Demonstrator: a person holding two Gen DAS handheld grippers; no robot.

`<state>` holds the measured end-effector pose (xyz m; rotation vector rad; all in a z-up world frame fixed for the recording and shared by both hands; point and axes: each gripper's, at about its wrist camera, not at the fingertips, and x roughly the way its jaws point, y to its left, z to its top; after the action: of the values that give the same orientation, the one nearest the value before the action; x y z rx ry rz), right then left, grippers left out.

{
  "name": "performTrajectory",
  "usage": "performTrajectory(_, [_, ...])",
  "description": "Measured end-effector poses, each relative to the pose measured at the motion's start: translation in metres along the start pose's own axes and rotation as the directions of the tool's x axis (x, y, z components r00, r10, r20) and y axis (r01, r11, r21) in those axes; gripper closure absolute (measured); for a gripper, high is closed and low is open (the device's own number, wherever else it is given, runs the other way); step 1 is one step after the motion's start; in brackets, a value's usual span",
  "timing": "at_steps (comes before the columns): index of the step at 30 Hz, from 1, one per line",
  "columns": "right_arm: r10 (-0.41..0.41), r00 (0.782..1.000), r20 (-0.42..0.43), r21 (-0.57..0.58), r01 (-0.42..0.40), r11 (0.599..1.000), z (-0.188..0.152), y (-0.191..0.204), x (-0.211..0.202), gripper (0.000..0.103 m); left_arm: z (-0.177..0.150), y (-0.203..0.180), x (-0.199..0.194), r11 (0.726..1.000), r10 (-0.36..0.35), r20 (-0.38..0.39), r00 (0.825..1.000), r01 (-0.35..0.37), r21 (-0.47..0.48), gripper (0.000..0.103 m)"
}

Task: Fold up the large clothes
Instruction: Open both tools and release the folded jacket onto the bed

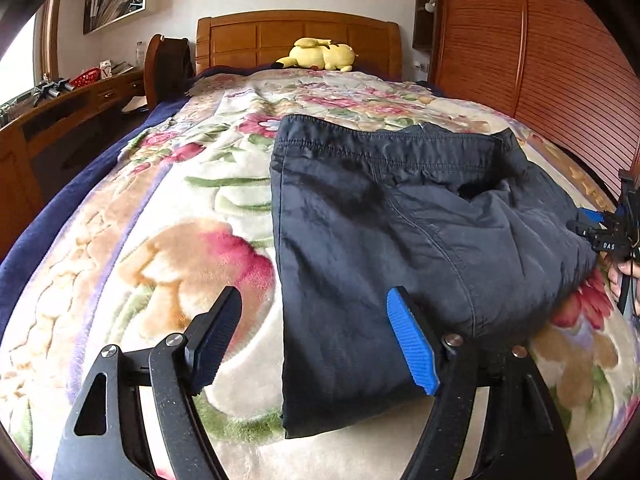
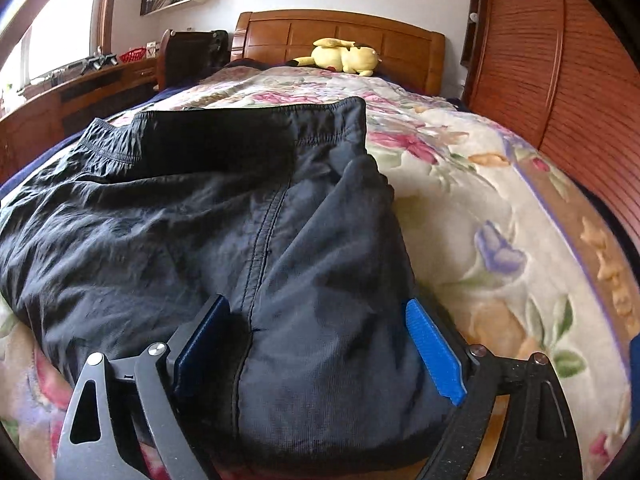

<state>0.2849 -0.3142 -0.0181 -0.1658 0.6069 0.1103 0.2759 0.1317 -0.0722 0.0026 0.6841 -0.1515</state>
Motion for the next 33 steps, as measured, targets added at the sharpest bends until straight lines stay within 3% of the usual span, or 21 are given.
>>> performTrajectory(8, [-0.018,1.0,0.01,-0.005,0.018,1.0,-0.008,0.005,-0.009,0.012,-0.004,0.0,0.004,1.0,-0.008,-0.005,1.0,0.008,0.002,0.027])
performTrajectory(21, [0.132,0.985,-0.109,0.067,-0.125,0.99,-0.013,-0.003,0.006,0.012,-0.01,-0.007,0.009,0.999,0.021,-0.026,0.999,-0.02,0.036,0.027])
performTrajectory(26, [0.136,0.984,-0.113,0.06,-0.129,0.99,-0.014,-0.002,0.007,0.013,-0.01,-0.014,-0.001,0.997,0.039,-0.005,0.999,-0.039,0.07,0.027])
performTrajectory(33, [0.149,0.982,-0.112,0.075,-0.141,0.987,-0.014,-0.004,0.009,0.013,-0.018,-0.001,0.0,0.999,-0.035,-0.092,0.995,0.035,-0.006,0.027])
